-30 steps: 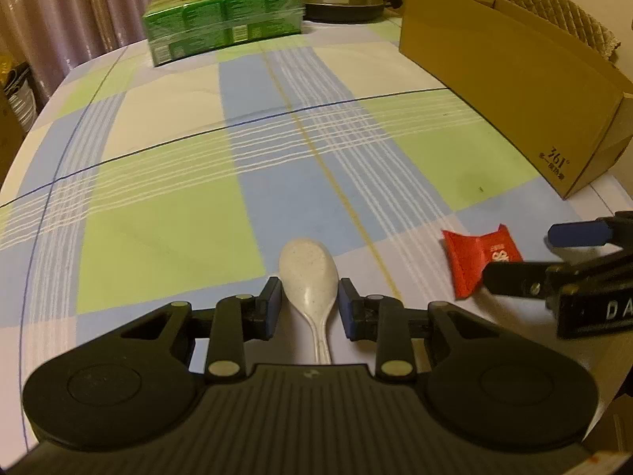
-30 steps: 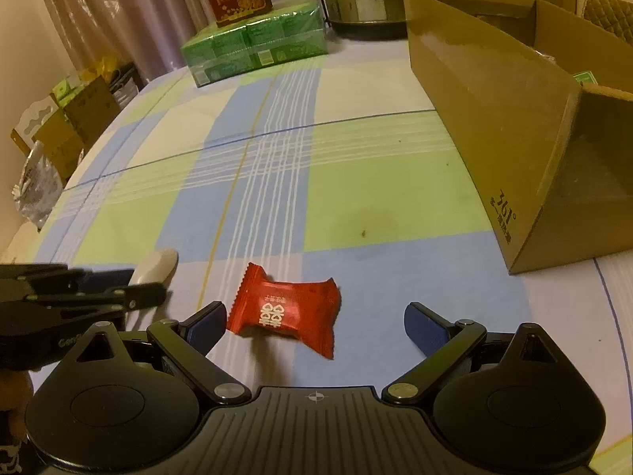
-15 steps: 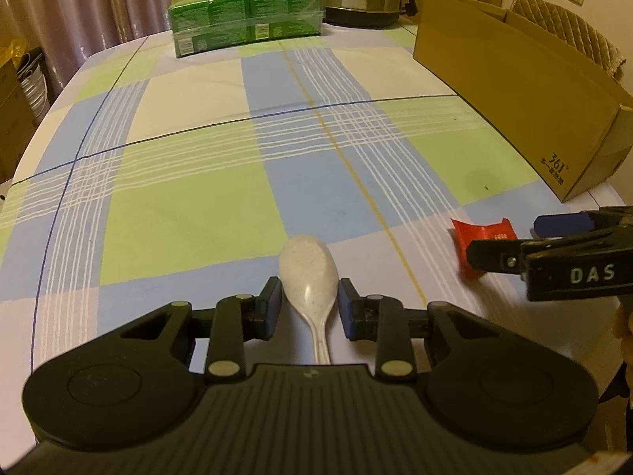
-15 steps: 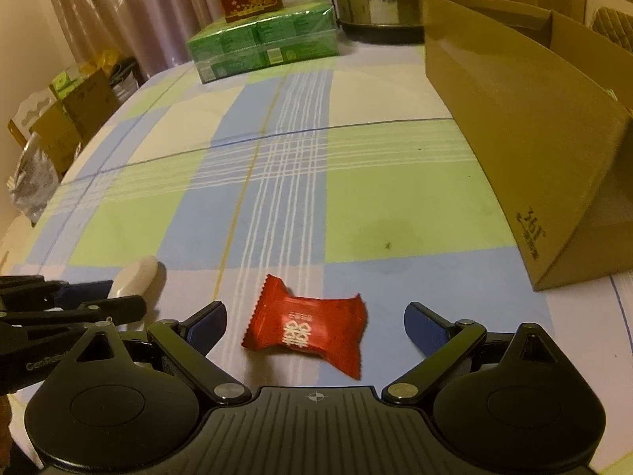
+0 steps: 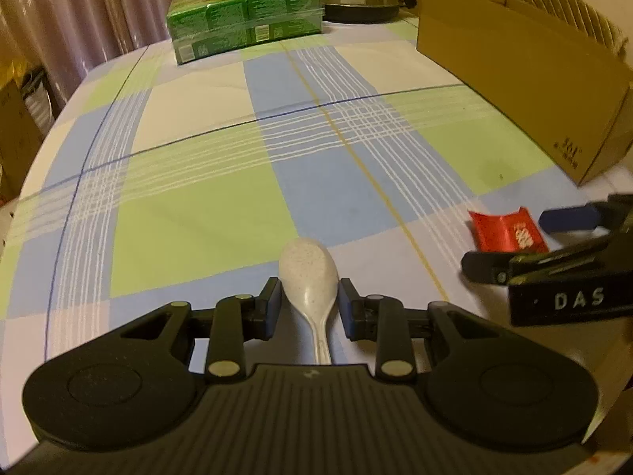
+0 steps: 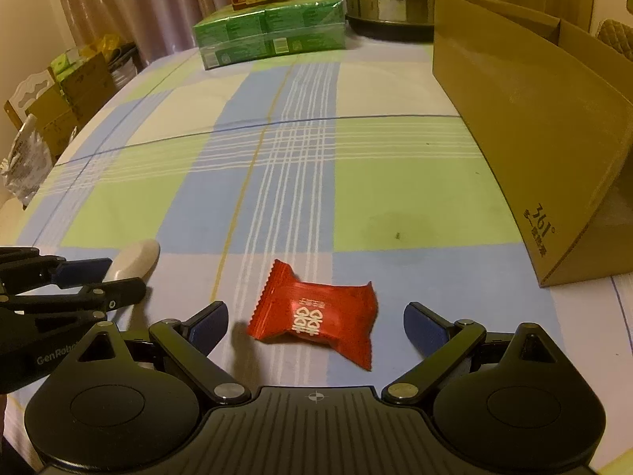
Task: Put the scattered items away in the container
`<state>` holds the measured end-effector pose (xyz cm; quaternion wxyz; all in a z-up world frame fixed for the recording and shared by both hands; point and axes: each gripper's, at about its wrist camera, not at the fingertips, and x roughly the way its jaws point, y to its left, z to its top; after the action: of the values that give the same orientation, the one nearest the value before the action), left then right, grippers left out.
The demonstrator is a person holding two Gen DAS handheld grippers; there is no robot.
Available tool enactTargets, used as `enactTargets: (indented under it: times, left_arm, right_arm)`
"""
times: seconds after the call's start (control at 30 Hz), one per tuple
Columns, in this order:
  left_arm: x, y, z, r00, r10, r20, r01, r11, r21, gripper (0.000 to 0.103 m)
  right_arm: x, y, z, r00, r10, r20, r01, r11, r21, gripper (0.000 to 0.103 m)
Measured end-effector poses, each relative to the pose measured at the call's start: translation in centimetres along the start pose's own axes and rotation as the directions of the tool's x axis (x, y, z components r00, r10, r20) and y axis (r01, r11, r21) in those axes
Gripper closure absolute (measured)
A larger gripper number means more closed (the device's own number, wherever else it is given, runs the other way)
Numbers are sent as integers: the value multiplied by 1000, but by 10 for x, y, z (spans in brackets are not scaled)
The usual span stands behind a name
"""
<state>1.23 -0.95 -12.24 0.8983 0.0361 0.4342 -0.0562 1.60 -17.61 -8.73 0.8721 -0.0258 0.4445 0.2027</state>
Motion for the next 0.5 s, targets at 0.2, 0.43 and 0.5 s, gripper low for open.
enactTargets:
  times: [0.2, 0.43, 0.5]
  left_arm:
    - [2, 1, 0, 1000, 3, 5, -3, 1000, -6, 76]
    - [6, 4, 3, 1000, -5, 8, 5, 1000, -17, 71]
    - [6, 6, 3, 1000, -20, 6, 20, 999, -34, 76]
  right_arm:
    - [-2, -3, 0, 1000, 5, 0, -5, 1000, 9, 9]
    - [-2, -4, 0, 1000, 7, 3, -7, 1000, 16, 9]
    - [-2, -4, 0, 1000, 7, 4, -7, 1000, 16, 9]
